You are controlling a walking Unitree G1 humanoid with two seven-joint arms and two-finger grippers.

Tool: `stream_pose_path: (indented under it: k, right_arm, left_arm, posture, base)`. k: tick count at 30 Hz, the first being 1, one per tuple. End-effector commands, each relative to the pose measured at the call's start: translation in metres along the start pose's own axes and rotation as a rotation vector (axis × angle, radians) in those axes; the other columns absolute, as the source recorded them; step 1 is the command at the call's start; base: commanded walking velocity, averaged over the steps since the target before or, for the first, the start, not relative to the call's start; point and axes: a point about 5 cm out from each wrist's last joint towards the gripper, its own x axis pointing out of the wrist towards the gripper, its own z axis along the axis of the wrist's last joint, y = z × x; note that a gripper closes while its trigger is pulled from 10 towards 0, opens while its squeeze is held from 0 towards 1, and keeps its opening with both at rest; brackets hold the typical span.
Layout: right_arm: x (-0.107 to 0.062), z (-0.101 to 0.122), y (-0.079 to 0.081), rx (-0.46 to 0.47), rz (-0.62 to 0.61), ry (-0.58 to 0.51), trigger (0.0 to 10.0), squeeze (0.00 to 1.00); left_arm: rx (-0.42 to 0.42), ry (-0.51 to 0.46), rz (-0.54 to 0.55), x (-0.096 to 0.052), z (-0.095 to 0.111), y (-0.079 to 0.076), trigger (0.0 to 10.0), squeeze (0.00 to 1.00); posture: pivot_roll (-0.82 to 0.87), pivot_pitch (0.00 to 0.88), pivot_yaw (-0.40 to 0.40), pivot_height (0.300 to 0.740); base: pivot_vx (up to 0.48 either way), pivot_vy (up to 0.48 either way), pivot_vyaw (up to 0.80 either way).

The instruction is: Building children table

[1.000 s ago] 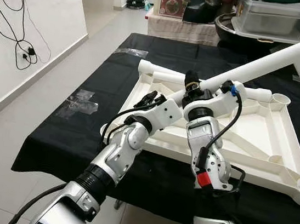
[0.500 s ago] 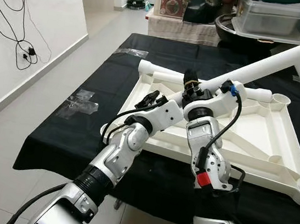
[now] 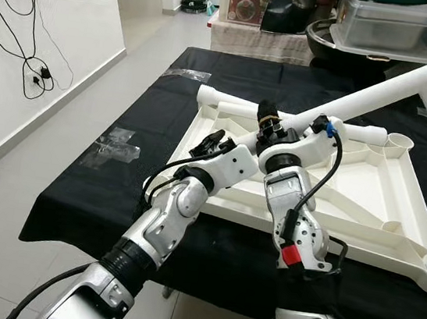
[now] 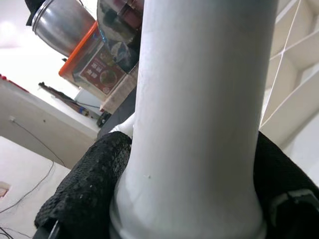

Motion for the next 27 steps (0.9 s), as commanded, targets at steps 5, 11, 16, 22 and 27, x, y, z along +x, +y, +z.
stream_pose_path:
  k: [5, 11, 16, 22, 27]
  right_arm:
    - [0.002, -0.019, 0.028, 0.116, 0.07, 0.054, 10.0, 0.0]
    - [0.003, -0.018, 0.028, 0.114, 0.078, 0.058, 10.0, 0.0]
    - [0.003, -0.018, 0.029, 0.121, 0.084, 0.058, 0.0, 0.0]
    - [0.002, -0.016, 0.028, 0.131, 0.081, 0.054, 0.0, 0.0]
    - [0.002, -0.016, 0.026, 0.125, 0.064, 0.054, 0.0, 0.0]
  left_arm:
    - [0.03, -0.054, -0.037, -0.007, 0.002, -0.003, 10.0, 0.0]
    - [0.045, -0.064, -0.061, -0.013, -0.001, -0.006, 10.0, 0.0]
    - [0.048, -0.062, -0.07, -0.015, -0.002, -0.008, 10.0, 0.0]
    - [0.054, -0.061, -0.07, -0.016, -0.003, -0.006, 10.0, 0.0]
    - [0.022, -0.042, -0.06, -0.014, -0.004, -0.005, 10.0, 0.0]
  posture:
    - [0.04, 0.068, 0.01, 0.74]
    - [0.04, 0.067, 0.011, 0.74]
    - [0.04, 0.066, 0.01, 0.74]
    - [0.04, 0.068, 0.012, 0.74]
    - [0.04, 0.067, 0.01, 0.74]
  base:
    - [0.0, 0.0, 0.0]
    - [0.0, 0.0, 0.0]
    - [0.0, 0.0, 0.0]
    - [0.0, 0.0, 0.0]
    - [0.0, 0.0, 0.0]
